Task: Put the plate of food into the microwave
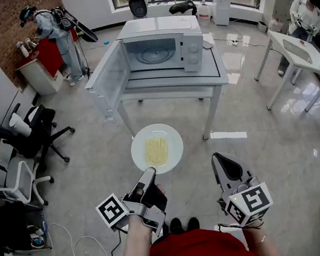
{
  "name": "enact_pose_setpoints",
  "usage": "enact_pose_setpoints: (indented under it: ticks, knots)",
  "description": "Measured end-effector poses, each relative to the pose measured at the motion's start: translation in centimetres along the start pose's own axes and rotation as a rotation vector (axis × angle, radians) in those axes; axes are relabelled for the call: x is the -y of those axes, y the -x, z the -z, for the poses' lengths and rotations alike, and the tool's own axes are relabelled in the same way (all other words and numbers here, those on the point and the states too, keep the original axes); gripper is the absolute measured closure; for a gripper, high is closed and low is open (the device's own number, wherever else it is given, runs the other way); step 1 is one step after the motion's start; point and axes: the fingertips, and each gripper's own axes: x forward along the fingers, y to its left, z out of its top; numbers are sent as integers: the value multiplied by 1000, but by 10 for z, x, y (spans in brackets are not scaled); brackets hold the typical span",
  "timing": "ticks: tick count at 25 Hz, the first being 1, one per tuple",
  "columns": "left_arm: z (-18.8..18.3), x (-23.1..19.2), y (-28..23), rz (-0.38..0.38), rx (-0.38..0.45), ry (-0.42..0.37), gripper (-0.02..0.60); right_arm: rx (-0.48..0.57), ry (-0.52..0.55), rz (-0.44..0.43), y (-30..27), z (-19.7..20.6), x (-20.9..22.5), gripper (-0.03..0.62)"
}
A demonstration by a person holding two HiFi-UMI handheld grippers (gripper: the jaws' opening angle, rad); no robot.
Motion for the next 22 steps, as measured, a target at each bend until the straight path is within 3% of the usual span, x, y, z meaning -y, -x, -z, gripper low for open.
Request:
enact_pose_setpoints:
  ticks: [15, 22]
  knots:
    - [6, -2, -4, -5, 0, 17, 561, -18, 22, -26, 1, 6, 1, 580]
    - [13, -9, -16, -25, 7, 15, 561, -1, -30, -49, 9, 11, 15, 579]
